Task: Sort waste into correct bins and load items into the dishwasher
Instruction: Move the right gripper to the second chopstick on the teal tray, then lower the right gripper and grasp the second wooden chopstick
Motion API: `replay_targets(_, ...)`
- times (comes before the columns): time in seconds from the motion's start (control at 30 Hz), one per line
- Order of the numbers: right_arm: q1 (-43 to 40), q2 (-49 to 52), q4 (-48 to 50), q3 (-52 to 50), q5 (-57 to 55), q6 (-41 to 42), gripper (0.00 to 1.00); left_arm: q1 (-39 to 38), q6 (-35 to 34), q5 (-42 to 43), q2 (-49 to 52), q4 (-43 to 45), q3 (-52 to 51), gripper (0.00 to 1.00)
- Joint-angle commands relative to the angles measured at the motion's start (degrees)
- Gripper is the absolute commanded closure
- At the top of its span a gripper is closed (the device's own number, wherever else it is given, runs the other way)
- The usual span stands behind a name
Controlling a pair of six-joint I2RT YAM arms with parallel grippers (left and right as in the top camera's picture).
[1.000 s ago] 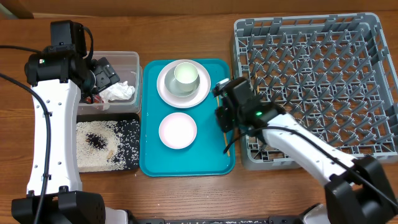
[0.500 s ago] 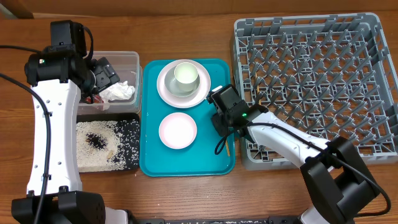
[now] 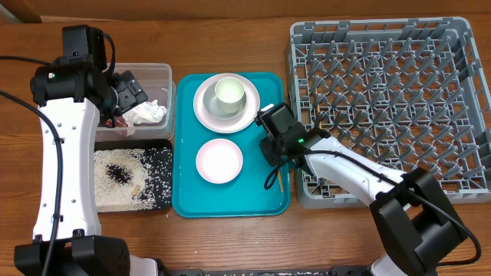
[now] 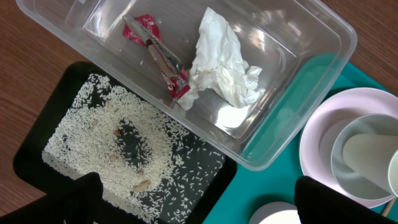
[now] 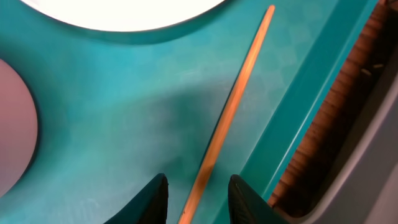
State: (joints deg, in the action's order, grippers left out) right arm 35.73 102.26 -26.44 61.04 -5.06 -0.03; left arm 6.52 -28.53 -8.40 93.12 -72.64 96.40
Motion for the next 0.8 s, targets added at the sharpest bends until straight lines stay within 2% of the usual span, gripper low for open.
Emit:
replay_targets(0.0,-0.1,0.9,-1.2,3.2,-1.6,-0.1,0.67,0.2,0.4,-0.4,0.3,0.0,0.8,0.0)
replay_targets(0.3,0.4,0.9,-7.0,4.8,-4.0,0.0,0.66,0.2,0.4,-0.4,0.3,0.0,0.9,0.0)
replay_targets(0.77,2.8,1.0,-2.5,4.8,-6.7,0.0,0.62,0.2,0.4,-0.4,0.3,0.0,0.9,0.0)
